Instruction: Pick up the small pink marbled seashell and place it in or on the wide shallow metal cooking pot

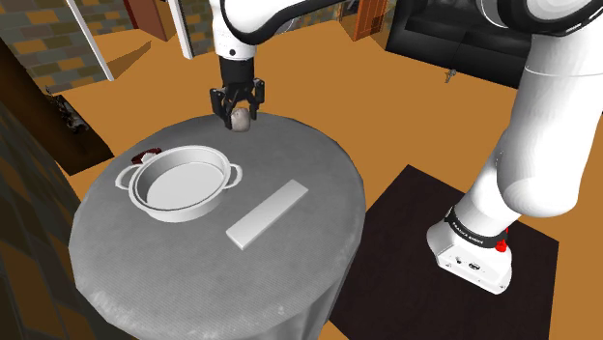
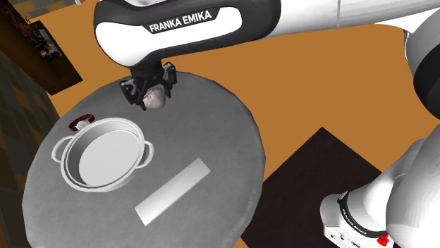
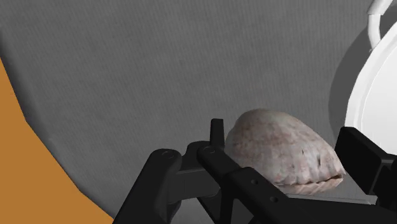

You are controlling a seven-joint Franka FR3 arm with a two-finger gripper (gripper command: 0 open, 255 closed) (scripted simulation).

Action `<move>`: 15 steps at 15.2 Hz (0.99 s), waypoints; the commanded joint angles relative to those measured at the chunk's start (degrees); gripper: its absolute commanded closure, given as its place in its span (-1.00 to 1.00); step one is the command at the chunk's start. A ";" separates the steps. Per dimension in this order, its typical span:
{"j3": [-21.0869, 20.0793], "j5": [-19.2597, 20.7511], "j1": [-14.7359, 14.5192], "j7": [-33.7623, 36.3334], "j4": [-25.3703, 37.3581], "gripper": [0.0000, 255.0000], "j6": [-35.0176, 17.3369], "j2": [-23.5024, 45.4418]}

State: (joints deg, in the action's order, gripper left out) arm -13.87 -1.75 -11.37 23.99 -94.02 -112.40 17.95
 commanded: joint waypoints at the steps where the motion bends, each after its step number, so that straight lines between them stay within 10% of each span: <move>1: 0.00 -0.04 0.05 0.00 1.36 1.00 1.62 -0.25; 6: -0.06 -0.11 0.04 0.17 4.01 1.00 4.76 -0.75; 15: -3.07 3.62 -8.52 11.58 16.51 1.00 7.67 8.30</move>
State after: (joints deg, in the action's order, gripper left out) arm -16.03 4.26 -18.62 34.29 -77.91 -104.60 25.30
